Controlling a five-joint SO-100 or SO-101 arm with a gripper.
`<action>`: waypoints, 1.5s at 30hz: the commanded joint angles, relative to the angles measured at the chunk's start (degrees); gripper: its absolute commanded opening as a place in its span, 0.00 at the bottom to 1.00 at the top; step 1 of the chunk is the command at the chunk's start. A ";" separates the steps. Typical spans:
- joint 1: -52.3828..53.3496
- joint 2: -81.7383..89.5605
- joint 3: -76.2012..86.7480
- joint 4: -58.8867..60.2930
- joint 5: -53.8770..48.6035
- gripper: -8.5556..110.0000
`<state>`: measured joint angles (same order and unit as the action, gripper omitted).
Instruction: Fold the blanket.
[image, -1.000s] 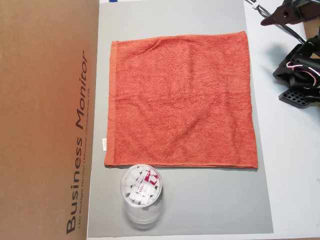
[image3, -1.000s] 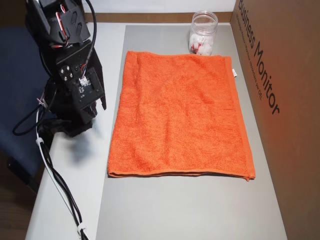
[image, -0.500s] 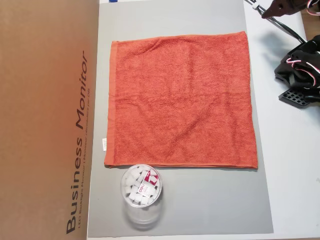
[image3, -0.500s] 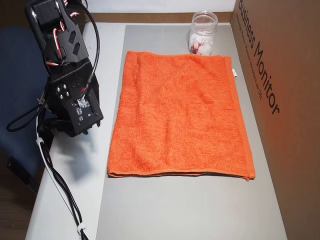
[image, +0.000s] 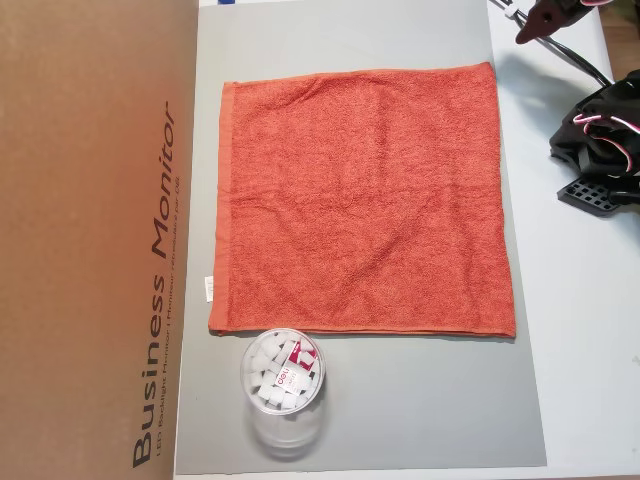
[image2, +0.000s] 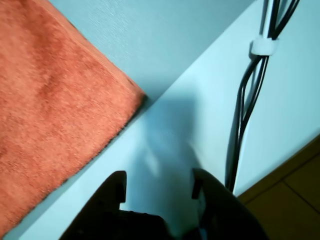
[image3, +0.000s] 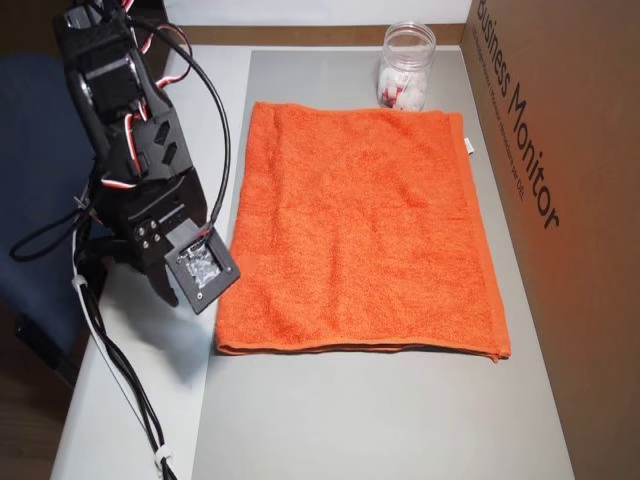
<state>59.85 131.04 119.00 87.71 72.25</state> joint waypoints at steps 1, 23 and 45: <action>2.37 -1.76 -1.58 -0.88 -2.37 0.18; -0.97 -9.93 12.22 -21.53 -2.02 0.25; -7.03 -10.02 22.68 -34.98 -2.02 0.25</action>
<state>52.73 120.76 141.42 56.07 69.70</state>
